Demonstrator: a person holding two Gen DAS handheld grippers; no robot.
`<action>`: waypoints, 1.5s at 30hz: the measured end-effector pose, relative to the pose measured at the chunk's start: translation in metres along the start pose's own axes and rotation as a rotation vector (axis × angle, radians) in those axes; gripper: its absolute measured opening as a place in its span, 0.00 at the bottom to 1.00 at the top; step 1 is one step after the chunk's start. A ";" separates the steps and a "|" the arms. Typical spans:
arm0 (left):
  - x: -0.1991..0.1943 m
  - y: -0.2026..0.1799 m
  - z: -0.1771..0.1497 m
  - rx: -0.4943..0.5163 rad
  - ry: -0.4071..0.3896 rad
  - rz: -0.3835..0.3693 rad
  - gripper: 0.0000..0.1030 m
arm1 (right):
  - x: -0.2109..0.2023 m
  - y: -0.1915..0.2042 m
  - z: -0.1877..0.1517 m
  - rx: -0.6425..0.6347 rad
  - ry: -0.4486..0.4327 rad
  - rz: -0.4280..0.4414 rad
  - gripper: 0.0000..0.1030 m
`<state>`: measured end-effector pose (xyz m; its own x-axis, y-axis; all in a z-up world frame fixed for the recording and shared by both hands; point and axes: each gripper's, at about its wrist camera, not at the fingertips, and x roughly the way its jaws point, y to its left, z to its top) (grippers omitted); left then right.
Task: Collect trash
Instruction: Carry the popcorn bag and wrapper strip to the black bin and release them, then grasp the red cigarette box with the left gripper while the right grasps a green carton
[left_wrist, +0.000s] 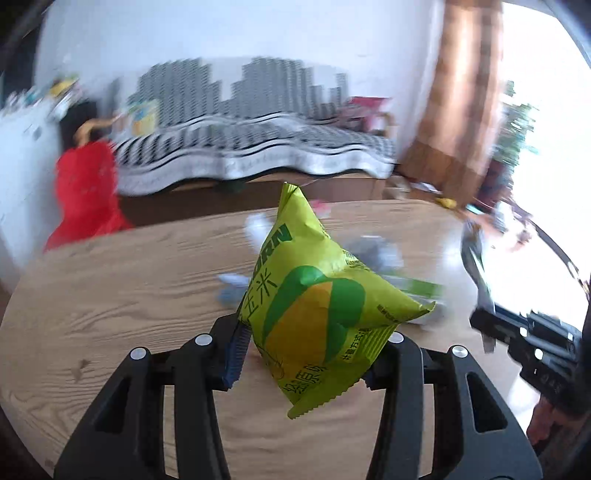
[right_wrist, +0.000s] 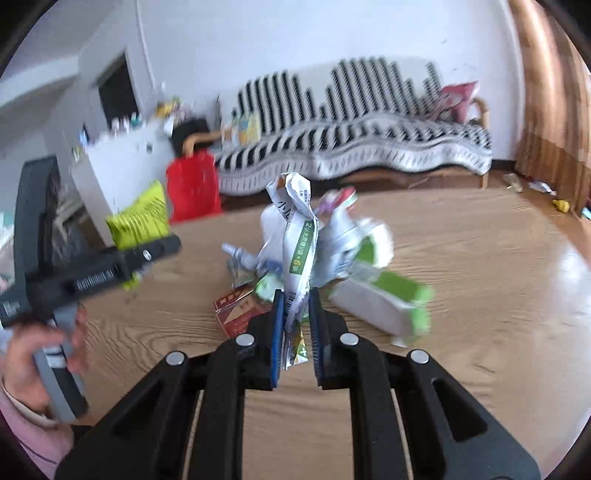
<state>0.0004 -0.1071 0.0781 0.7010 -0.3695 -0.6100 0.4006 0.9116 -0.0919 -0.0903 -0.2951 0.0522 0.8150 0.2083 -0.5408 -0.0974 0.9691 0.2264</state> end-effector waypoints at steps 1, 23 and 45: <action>-0.006 -0.026 -0.001 0.028 0.004 -0.040 0.46 | -0.023 -0.012 0.000 0.004 -0.018 -0.010 0.13; 0.107 -0.353 -0.181 0.348 0.691 -0.485 0.45 | -0.137 -0.260 -0.217 0.668 0.226 -0.105 0.13; 0.082 -0.330 -0.164 0.240 0.573 -0.467 0.94 | -0.162 -0.300 -0.215 0.805 0.148 -0.204 0.94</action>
<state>-0.1718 -0.4089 -0.0707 0.0398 -0.4958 -0.8675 0.7424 0.5958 -0.3064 -0.3158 -0.5908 -0.1020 0.6836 0.1084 -0.7217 0.5265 0.6115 0.5906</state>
